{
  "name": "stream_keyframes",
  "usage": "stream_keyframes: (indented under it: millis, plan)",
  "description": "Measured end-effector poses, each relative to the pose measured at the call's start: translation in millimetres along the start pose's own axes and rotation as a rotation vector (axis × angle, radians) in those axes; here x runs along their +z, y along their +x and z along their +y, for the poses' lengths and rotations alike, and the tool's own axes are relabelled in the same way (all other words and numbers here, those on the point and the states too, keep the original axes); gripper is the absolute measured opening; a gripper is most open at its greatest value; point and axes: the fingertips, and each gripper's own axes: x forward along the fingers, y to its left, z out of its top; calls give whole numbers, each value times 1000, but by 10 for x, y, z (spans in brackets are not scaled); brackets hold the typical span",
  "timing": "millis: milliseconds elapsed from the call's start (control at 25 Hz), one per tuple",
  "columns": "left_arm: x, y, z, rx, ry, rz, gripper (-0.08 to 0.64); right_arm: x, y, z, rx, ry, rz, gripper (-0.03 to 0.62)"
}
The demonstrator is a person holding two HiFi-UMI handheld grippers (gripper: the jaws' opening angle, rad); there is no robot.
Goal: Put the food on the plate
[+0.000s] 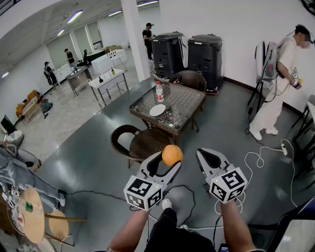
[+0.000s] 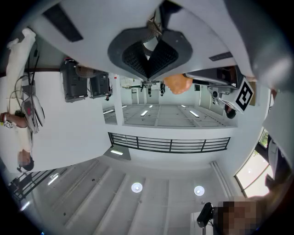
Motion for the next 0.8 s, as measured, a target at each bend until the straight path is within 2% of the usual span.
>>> stream_keyframes:
  millis: [800]
  plan:
    - [-42,85,89,5,-8,13,284,-51,102,-88,12,22,14,3]
